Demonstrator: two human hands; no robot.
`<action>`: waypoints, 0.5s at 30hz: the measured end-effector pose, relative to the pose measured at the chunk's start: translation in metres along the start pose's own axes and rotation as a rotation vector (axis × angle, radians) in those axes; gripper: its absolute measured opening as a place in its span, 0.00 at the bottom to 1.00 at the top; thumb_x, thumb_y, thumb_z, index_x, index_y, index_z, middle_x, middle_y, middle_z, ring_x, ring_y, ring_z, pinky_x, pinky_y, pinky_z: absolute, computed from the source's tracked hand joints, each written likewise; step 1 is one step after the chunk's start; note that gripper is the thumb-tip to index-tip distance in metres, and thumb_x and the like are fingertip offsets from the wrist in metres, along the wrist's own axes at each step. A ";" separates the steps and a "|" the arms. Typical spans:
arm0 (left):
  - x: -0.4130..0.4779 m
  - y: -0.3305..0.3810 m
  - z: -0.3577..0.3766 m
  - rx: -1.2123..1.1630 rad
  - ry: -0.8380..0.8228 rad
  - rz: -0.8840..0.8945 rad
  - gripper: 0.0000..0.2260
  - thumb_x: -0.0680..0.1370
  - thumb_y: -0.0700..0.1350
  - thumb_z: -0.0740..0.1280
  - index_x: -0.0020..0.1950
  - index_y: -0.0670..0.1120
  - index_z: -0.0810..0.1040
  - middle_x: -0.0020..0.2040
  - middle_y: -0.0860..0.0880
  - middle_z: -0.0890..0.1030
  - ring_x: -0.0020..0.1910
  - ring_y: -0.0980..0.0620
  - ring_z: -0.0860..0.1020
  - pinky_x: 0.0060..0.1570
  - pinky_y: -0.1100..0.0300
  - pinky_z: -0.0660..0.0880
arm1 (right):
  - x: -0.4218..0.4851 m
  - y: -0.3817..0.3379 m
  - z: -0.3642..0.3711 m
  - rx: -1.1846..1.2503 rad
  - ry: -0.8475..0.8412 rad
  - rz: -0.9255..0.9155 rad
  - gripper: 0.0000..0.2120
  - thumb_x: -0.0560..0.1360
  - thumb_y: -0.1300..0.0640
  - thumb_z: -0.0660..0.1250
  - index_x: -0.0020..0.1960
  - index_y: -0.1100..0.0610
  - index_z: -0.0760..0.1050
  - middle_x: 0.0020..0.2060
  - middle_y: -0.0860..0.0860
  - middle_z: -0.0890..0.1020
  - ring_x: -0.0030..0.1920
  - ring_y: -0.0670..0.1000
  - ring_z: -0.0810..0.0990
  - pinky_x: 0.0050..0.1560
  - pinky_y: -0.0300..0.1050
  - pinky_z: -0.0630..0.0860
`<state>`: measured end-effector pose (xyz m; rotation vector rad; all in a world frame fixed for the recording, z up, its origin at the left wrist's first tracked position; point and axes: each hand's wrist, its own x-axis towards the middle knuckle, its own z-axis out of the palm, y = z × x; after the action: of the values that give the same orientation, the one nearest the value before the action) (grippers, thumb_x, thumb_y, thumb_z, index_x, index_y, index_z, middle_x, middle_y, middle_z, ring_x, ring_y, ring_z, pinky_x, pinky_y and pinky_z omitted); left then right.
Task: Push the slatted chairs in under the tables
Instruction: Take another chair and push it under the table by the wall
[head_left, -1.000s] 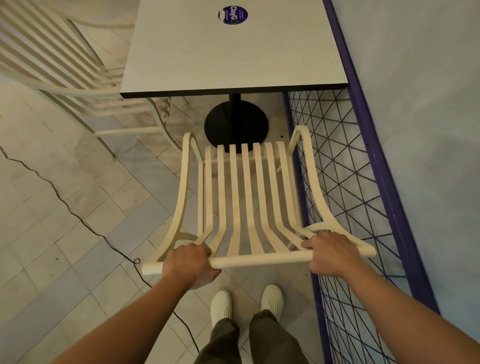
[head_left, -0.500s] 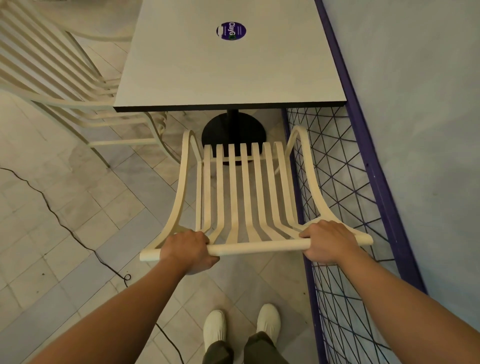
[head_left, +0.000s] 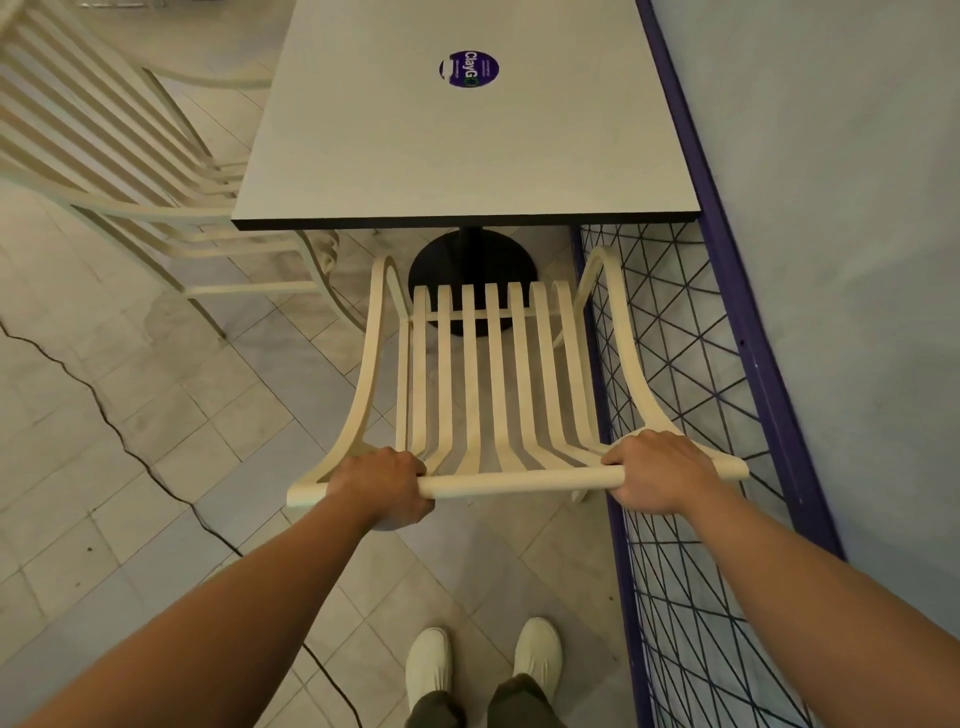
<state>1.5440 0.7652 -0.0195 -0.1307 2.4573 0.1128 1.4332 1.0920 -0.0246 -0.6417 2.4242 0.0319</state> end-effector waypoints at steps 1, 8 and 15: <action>0.001 0.000 0.000 0.012 0.007 0.006 0.17 0.76 0.61 0.65 0.62 0.58 0.80 0.48 0.56 0.82 0.47 0.52 0.80 0.52 0.51 0.80 | 0.000 0.000 0.000 0.006 -0.004 -0.005 0.17 0.67 0.44 0.67 0.55 0.41 0.82 0.44 0.44 0.81 0.43 0.49 0.79 0.42 0.46 0.74; 0.013 -0.002 -0.009 0.020 0.019 -0.011 0.17 0.74 0.62 0.65 0.59 0.59 0.82 0.44 0.58 0.81 0.44 0.54 0.80 0.50 0.53 0.80 | 0.005 0.001 -0.008 0.009 -0.001 -0.013 0.19 0.70 0.47 0.69 0.61 0.43 0.80 0.44 0.45 0.78 0.45 0.51 0.78 0.43 0.45 0.72; 0.034 0.009 -0.024 0.034 0.028 -0.025 0.17 0.73 0.63 0.66 0.58 0.59 0.82 0.44 0.57 0.82 0.44 0.53 0.80 0.50 0.51 0.80 | 0.022 0.020 -0.021 -0.002 0.008 0.002 0.19 0.69 0.48 0.67 0.60 0.42 0.81 0.39 0.43 0.76 0.42 0.50 0.77 0.42 0.45 0.71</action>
<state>1.5019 0.7687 -0.0220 -0.1495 2.4837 0.0582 1.3973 1.0964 -0.0226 -0.6417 2.4329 0.0324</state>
